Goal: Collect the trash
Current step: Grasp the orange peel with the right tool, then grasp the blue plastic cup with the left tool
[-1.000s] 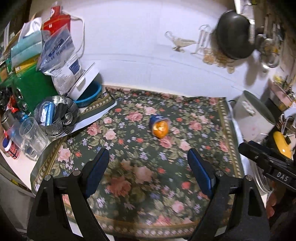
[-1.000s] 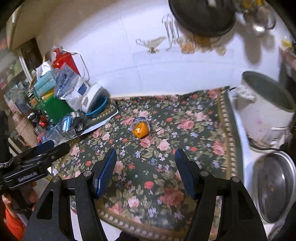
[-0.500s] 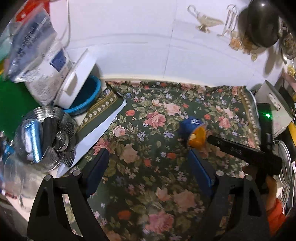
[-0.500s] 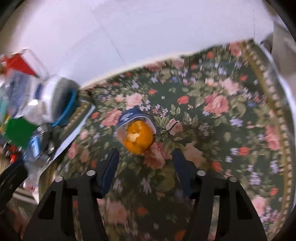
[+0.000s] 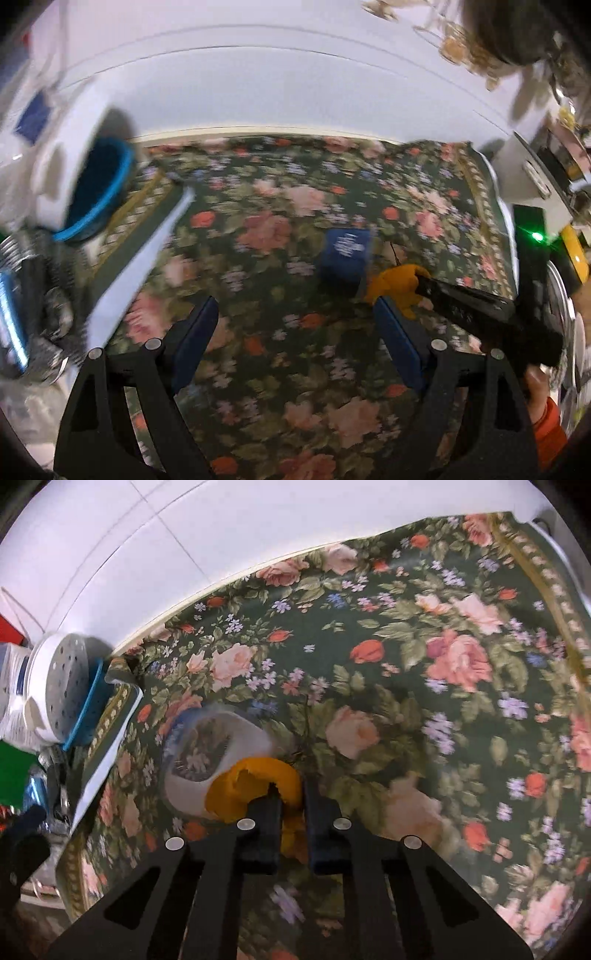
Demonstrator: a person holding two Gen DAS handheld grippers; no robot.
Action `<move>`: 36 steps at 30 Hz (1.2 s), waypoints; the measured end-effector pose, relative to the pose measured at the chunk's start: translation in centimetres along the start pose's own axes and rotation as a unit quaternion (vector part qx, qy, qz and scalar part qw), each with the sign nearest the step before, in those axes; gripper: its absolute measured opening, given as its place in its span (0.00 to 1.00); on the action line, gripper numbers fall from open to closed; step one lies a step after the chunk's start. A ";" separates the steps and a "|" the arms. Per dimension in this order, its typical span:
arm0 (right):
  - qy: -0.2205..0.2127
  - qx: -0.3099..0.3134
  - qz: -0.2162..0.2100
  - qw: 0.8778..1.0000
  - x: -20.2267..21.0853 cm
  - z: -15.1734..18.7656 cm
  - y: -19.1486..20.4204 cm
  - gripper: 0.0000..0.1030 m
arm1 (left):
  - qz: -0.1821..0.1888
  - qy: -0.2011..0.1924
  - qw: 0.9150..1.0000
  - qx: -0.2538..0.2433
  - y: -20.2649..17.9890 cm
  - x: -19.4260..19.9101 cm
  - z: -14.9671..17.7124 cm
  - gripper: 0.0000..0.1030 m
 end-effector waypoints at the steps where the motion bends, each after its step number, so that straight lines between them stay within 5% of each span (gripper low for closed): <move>1: -0.003 0.001 0.005 1.000 0.5 0.2 -0.4 0.09 | 0.008 0.004 1.000 -0.008 -0.7 -0.6 -0.1 0.84; 12: -0.039 -0.044 0.039 0.998 6.5 2.9 -6.7 0.09 | 0.039 0.055 0.998 -0.015 -3.2 -8.8 -2.8 0.83; 14: -0.044 -0.052 0.041 0.997 7.1 3.1 -7.4 0.09 | 0.046 0.055 0.997 -0.002 -2.9 -9.6 -3.3 0.78; 18: -0.058 -0.065 0.042 0.995 8.5 3.6 -8.6 0.09 | 0.046 0.048 0.998 0.003 -2.9 -10.1 -3.7 0.42; 19: -0.061 -0.066 0.041 0.995 8.8 3.7 -8.8 0.09 | 0.042 0.048 0.998 0.000 -3.0 -10.1 -3.7 0.41; 23: -0.075 -0.062 0.038 0.994 10.3 4.3 -9.5 0.09 | 0.005 0.016 1.000 -0.011 -4.0 -8.4 -3.4 0.37; 25: -0.083 -0.056 0.035 0.994 11.1 4.5 -9.6 0.09 | -0.003 0.007 1.000 -0.014 -4.8 -7.3 -2.9 0.26; 36: -0.119 0.024 -0.006 0.993 17.2 7.1 -9.8 0.09 | -0.059 -0.082 0.995 0.023 -10.5 2.3 3.0 0.26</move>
Point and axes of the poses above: each gripper's, at about its wrist camera, not at the fingertips, and x roughly against the way its jaws point, y to its left, z to its underside, the point moved 6 cm from there along -x, roughly the way its jaws point, and after that the axes turned 9 degrees about y, right-handed, at the moved point
